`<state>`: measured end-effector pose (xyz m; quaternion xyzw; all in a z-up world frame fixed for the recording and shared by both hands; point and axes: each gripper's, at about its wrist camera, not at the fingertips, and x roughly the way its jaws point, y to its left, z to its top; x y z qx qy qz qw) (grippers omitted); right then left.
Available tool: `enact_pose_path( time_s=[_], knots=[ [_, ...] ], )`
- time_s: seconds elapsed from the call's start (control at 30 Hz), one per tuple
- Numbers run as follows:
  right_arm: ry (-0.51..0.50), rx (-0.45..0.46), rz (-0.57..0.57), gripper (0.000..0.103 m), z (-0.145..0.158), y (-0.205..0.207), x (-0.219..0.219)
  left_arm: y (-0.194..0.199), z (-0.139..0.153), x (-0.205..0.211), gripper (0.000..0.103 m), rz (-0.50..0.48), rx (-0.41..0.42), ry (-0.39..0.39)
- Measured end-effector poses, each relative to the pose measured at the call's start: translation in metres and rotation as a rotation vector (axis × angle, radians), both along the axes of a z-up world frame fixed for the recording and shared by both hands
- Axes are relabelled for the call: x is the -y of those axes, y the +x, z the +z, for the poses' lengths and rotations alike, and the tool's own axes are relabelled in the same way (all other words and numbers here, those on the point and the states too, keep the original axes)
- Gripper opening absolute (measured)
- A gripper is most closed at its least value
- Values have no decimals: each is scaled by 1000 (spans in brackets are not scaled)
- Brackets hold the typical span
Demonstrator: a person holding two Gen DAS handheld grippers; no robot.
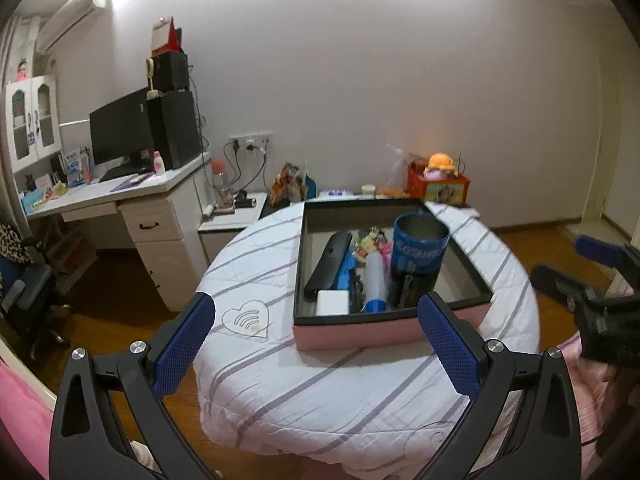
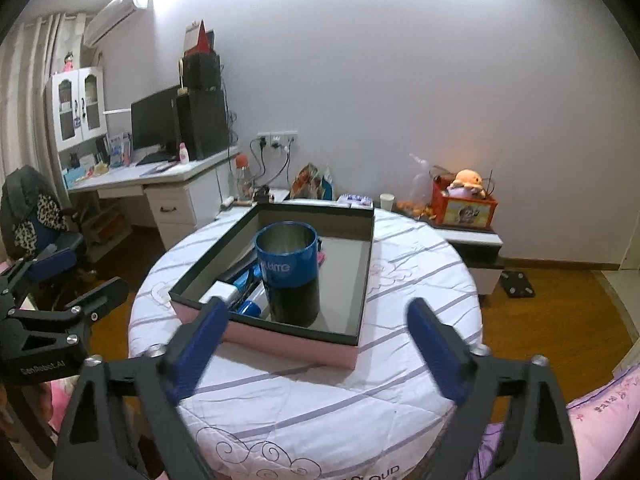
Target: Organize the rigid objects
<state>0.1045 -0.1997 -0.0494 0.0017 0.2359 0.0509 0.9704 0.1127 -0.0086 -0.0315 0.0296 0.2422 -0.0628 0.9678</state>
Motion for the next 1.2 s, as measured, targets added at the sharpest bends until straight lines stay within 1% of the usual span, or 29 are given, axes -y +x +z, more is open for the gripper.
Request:
enact_pose_path(
  time_s=[0.07,0.2,0.3,0.63,0.7,0.8,1.0,1.1,1.2],
  knots=[
    [-5,30,-3,103,4,-8,0,-6,4,1,102,-6,14,-20],
    [-18,58,-15,103,12,-20,0,-21,11,5,103,-15,51,-53],
    [-17,84,-18,103,17,-30,0,-33,16,7,103,-23,72,-58],
    [-25,171,3,103,33,-68,-6,-80,35,11,103,4,168,-6],
    [-23,182,4,103,39,-74,-7,-85,41,12,103,5,175,5],
    [-13,211,10,103,49,-84,-7,-95,54,14,103,16,220,10],
    [-11,299,6,103,71,-102,-12,-119,86,8,103,43,336,-27],
    [-8,337,9,103,78,-109,-15,-128,97,5,103,54,373,-48],
    [-17,356,2,103,82,-112,-18,-134,100,2,103,64,386,-66]
  ],
)
